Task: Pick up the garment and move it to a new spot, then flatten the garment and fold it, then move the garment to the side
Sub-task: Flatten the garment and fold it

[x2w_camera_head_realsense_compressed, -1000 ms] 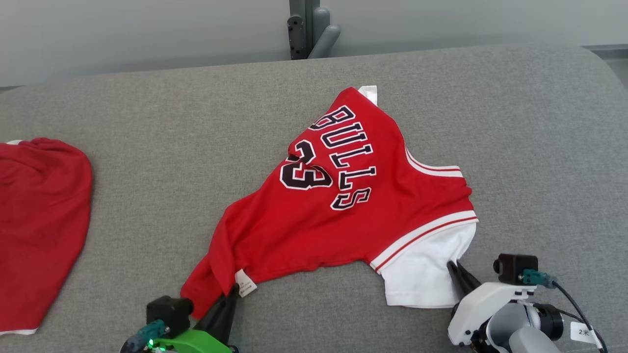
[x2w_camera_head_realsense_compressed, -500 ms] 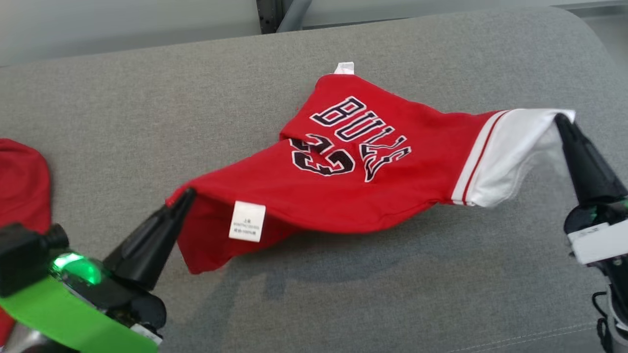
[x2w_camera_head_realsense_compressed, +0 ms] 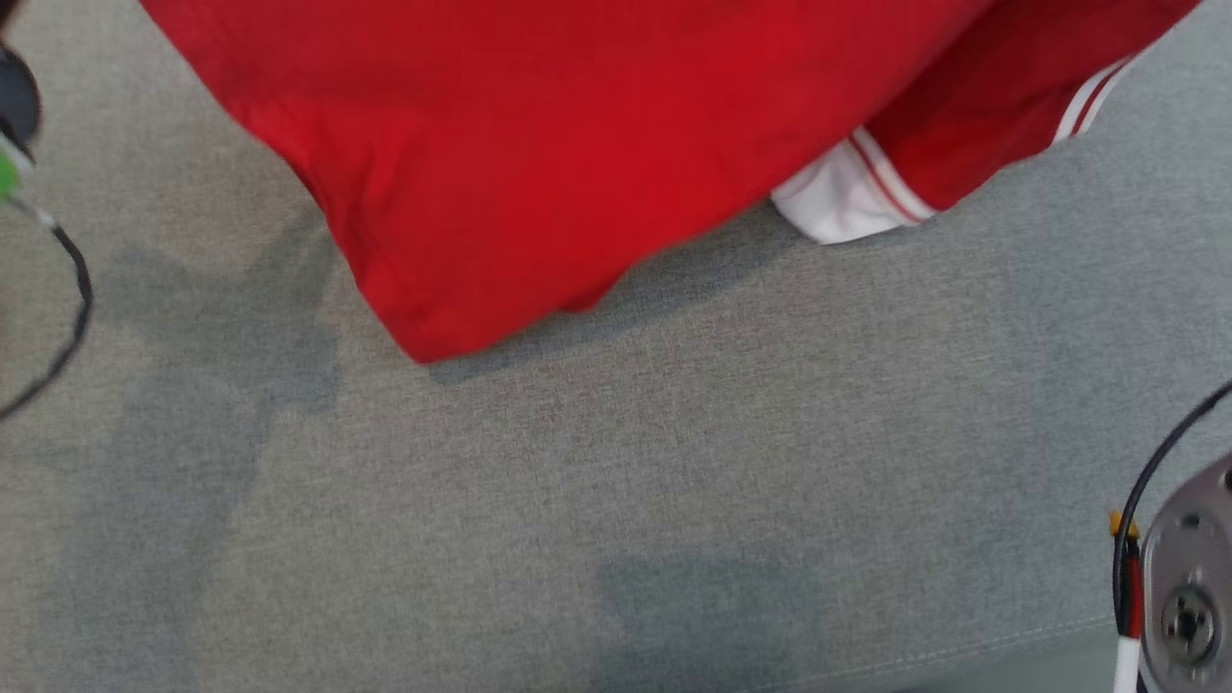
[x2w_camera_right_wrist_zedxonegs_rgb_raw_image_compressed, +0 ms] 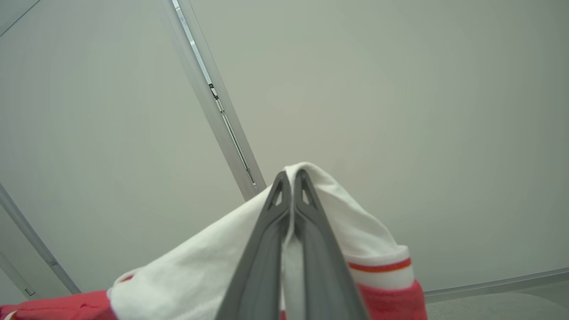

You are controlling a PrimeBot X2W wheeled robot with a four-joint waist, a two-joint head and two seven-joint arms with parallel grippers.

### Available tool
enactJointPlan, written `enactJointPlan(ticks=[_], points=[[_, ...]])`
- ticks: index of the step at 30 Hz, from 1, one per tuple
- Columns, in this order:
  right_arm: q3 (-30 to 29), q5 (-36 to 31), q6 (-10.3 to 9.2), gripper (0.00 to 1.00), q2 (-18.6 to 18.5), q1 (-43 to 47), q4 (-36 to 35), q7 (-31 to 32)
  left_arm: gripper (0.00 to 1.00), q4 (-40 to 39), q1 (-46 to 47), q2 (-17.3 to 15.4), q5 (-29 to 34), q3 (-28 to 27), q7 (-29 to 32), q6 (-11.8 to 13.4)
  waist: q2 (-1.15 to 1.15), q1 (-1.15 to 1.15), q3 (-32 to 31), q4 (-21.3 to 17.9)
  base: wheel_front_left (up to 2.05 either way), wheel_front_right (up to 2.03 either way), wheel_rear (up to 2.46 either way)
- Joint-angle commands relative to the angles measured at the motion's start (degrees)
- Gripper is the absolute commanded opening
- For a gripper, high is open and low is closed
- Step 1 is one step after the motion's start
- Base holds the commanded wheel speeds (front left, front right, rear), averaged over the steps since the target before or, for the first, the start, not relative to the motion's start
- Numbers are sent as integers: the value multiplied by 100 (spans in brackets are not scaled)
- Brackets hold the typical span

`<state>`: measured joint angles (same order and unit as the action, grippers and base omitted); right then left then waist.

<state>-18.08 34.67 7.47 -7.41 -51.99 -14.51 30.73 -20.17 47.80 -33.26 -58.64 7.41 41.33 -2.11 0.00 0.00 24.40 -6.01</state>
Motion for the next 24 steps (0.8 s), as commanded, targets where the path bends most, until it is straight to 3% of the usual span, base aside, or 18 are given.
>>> enactJointPlan(ticks=[1, 4, 8, 15, 20, 24], points=[[-38, -346, 3, 0, 30, -610, 378, -81, 0, 448, 565, 45, 198, 126, 41, -67, 0, 0, 792, 114, 0, 0, 0], [-12, -1186, 3, 0, 106, -1891, 1317, -361, 0, 1616, 1805, 202, 694, 397, -186, -219, 0, 0, 1160, 251, 0, 0, 0], [14, -1988, 3, 0, 286, -3182, 2491, -951, 0, 3086, 3017, 521, 1295, 610, -960, -348, 0, 0, 1415, 370, 0, 0, 0], [-182, -2701, -2, 0, 418, -4885, 3831, -2474, 0, 4969, 4661, 988, 2182, 692, -3181, -457, 0, 0, 1871, 536, 0, 0, 0], [71, -2570, -2, 0, 441, -5386, 4631, -3268, 0, 5871, 5153, 1166, 2446, 958, -4369, -525, 0, 0, 2172, 484, 0, 0, 0], [709, -2248, -1, 0, 436, -4809, 5084, -3554, 0, 6342, 4723, 1148, 2307, 1555, -4790, -543, 0, 0, 2150, 399, 0, 0, 0]])
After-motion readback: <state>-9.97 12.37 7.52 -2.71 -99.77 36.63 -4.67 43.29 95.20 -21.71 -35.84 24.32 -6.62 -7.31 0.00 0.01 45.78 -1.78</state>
